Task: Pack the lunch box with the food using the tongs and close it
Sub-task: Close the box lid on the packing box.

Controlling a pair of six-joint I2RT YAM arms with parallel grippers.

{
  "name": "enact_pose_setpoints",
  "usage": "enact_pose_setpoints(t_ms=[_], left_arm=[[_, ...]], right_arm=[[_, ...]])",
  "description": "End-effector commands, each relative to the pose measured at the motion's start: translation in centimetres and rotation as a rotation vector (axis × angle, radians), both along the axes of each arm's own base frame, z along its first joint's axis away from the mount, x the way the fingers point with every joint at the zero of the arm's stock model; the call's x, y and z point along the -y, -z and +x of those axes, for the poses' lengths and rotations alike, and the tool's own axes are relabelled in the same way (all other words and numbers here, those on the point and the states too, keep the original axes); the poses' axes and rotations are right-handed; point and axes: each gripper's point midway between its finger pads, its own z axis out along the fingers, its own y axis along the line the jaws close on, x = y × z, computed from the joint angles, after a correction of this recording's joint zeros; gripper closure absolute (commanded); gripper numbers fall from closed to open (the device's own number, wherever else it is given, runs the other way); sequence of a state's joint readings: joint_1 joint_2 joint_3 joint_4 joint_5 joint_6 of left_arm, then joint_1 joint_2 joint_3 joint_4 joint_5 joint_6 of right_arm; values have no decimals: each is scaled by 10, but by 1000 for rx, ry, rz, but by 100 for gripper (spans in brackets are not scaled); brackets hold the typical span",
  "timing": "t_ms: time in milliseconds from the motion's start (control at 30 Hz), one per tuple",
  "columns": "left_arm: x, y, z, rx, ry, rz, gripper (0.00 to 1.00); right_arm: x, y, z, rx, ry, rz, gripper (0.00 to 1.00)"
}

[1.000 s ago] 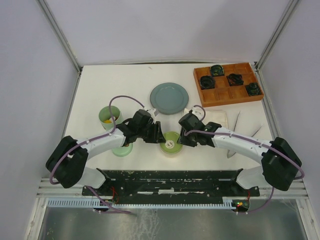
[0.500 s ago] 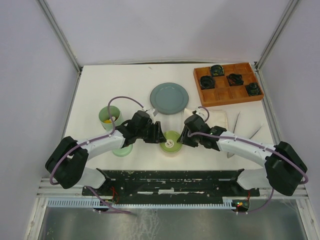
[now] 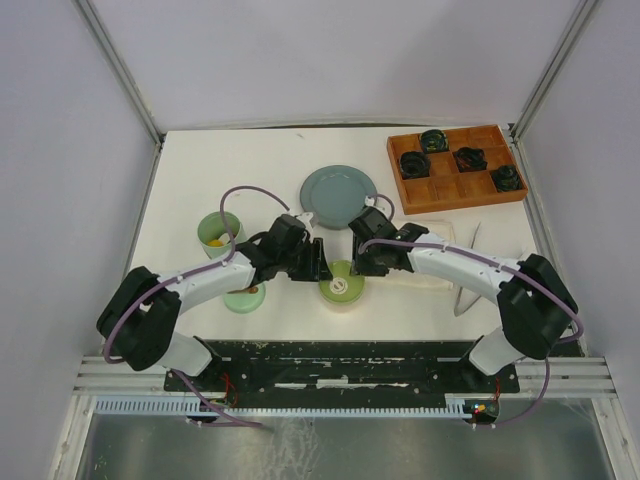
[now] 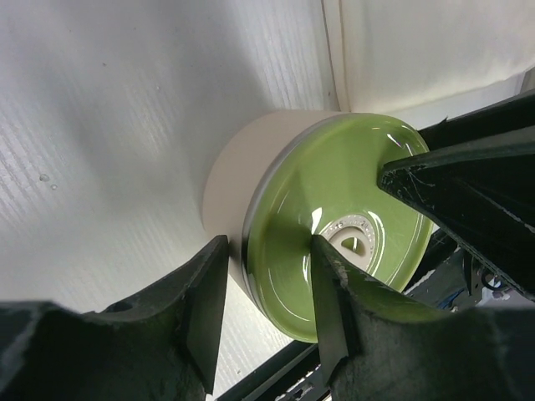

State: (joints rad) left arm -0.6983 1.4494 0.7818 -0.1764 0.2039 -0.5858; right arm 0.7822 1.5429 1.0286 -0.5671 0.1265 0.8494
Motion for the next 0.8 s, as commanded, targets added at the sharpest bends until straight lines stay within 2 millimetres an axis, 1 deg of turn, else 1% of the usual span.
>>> enact_pose_setpoints(t_ms=[0, 67, 100, 167, 233, 300, 367, 433, 500, 600, 700, 767], left_arm=[[-27, 38, -18, -56, -7, 132, 53], [-29, 46, -24, -76, -11, 125, 56], [-28, 48, -28, -88, -5, 113, 59], [-23, 50, -34, -110, 10, 81, 63], [-14, 43, -35, -118, 18, 42, 63], [-1, 29, -32, -101, 31, -1, 62], [4, 15, -23, -75, 10, -8, 61], [1, 0, -11, -40, -29, 14, 55], [-4, -18, 0, 4, -66, 43, 50], [-6, -62, 20, 107, -92, 56, 26], [-9, -107, 38, 209, -105, 68, 14], [-15, -134, 48, 265, -118, 84, 9]], right_arm=[[48, 66, -28, -148, 17, -233, 61], [58, 79, -36, -170, 45, -254, 64], [64, 82, -36, -166, 60, -269, 65], [73, 78, -30, -138, 77, -294, 66], [83, 64, -17, -88, 82, -337, 66], [87, 43, 1, -22, 68, -361, 66], [82, 26, 13, 13, 33, -337, 65], [70, 8, 21, 45, -16, -286, 62], [57, -11, 26, 75, -57, -222, 60], [40, -42, 31, 129, -98, -129, 55], [29, -65, 33, 159, -121, -69, 49], [24, -77, 33, 173, -132, -39, 45]])
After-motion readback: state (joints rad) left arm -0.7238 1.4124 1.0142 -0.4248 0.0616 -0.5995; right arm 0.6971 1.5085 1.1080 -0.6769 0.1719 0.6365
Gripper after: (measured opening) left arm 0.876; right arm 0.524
